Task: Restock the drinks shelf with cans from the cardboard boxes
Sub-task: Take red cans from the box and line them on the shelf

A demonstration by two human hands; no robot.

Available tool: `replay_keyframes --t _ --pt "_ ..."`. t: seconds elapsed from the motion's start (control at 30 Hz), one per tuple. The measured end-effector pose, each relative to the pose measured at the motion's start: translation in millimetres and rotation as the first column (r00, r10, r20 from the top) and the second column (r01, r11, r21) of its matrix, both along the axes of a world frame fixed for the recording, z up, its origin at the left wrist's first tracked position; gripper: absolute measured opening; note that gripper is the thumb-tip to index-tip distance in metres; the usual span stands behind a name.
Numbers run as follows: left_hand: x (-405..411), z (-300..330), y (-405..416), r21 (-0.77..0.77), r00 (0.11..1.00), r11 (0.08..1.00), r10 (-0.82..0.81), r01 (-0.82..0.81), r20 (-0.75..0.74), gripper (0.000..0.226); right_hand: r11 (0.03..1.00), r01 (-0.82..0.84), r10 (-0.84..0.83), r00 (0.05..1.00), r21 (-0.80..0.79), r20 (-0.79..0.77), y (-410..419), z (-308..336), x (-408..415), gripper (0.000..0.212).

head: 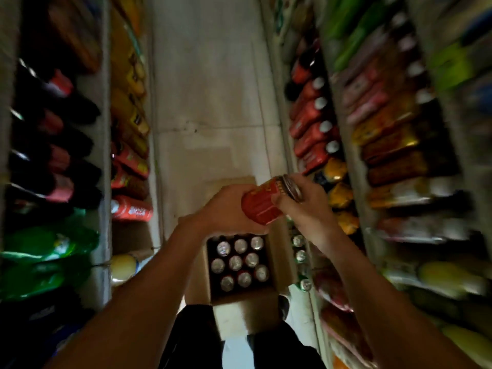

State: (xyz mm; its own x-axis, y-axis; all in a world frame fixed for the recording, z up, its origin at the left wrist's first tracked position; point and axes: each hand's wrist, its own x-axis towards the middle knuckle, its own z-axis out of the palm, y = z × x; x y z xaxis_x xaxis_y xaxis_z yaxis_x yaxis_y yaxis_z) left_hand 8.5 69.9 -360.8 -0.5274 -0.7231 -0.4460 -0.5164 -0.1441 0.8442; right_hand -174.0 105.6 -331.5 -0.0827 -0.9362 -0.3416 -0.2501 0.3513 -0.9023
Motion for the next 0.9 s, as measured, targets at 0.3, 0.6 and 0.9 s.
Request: replay_keyframes --t 0.3,0.6,0.9 --pt "-127 271 0 -0.301 0.968 0.946 -0.18 0.122 -0.173 0.053 0.909 0.319 -0.306 0.948 -0.267 0.09 60 271 -93 0.065" --pt "-254 404 70 -0.579 0.851 0.802 -0.399 0.145 -0.34 0.07 0.604 0.634 -0.735 0.677 -0.483 -0.032 152 392 -158 0.052" --pt "-327 422 114 -0.722 0.794 0.651 -0.556 0.233 -0.245 0.045 0.485 0.714 -0.859 0.498 -0.505 -0.12 208 401 -223 0.063"
